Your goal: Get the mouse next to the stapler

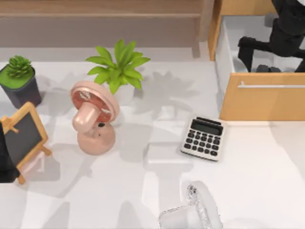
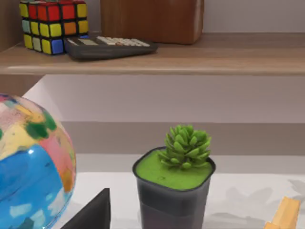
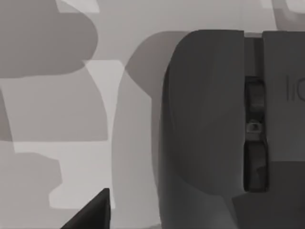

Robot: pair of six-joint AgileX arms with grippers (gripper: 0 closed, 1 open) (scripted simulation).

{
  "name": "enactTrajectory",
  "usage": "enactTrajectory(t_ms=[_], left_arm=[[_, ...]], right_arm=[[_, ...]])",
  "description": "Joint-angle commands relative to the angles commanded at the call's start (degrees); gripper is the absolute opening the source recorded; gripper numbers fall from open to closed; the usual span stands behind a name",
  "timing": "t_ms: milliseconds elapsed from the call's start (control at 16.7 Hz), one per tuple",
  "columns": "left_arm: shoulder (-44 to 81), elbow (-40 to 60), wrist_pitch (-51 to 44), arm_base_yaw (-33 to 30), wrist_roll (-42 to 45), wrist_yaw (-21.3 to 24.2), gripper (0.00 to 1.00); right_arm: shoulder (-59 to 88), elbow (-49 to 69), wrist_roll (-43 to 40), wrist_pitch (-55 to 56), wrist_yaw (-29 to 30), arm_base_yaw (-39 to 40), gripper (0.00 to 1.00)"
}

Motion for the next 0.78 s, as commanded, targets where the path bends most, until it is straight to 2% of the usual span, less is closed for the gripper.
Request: enactTrajectory(t_ms=[780], left_arm=[[0.0, 0.0, 0.0, 0.0, 0.0, 0.0, 1.0]], right_arm=[[-0.7, -2.4, -0.2, 1.7, 0.0, -0.2, 1.0]])
